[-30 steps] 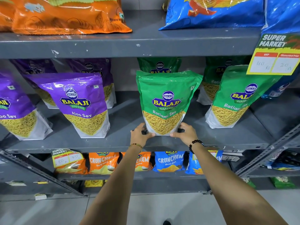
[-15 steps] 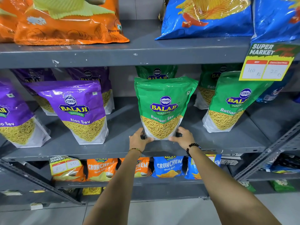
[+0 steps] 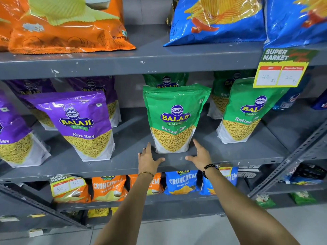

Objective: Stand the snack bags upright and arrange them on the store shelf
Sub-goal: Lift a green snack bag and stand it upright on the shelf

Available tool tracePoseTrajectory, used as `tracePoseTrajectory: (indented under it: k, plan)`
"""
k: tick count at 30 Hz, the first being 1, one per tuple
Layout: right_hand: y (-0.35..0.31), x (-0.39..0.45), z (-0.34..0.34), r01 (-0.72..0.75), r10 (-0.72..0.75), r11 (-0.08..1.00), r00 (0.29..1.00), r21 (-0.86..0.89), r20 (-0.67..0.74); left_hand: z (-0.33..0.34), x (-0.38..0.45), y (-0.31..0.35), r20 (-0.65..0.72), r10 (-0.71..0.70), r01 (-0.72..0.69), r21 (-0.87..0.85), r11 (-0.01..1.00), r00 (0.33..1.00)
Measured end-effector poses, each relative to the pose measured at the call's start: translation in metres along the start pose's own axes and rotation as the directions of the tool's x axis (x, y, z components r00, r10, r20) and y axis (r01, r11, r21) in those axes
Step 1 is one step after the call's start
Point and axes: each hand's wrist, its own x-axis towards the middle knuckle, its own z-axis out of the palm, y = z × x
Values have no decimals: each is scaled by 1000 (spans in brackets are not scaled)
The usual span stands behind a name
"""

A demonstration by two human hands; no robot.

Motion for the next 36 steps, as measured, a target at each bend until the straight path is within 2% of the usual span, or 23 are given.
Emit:
tracePoseTrajectory:
  k: [3, 6, 8, 11, 15, 18, 20, 24, 29, 36]
  plan:
    - [17, -12, -8, -4, 3, 1000, 999, -18, -36, 10, -28, 2, -97, -1, 5, 44, 999, 995]
    - [37, -22, -28, -49, 46, 999, 992, -22, -113, 30, -54, 7, -122, 60, -55, 45, 997, 991]
    - [51, -26, -46, -68, 64, 998, 978, -15, -201, 47, -65, 15, -84, 149, -142, 83, 986, 985]
    - [73, -25, -75, -110, 119, 993, 938, 46, -325, 72, -70, 42, 43, 255, -258, 83, 963, 966]
    - [97, -10, -120, -168, 226, 970, 890, 175, -396, 114, -55, 93, 203, 292, -313, 84, 946, 935]
    - [112, 8, -154, -165, 244, 953, 914, 254, -323, 142, -38, 134, 265, 186, -201, 29, 979, 946]
    - [120, 24, -173, -153, 228, 942, 945, 299, -234, 155, -27, 160, 259, 139, -142, -9, 990, 956]
    - [121, 52, -202, -131, 166, 932, 983, 339, -75, 171, -2, 191, 234, 15, 31, -192, 981, 972]
    - [120, 70, -209, -130, 106, 939, 990, 318, 92, 183, 13, 190, 203, 12, 29, -195, 980, 979]
    - [131, 63, -204, -139, 129, 944, 990, 300, 53, 180, -3, 187, 136, 18, 10, -206, 979, 991]
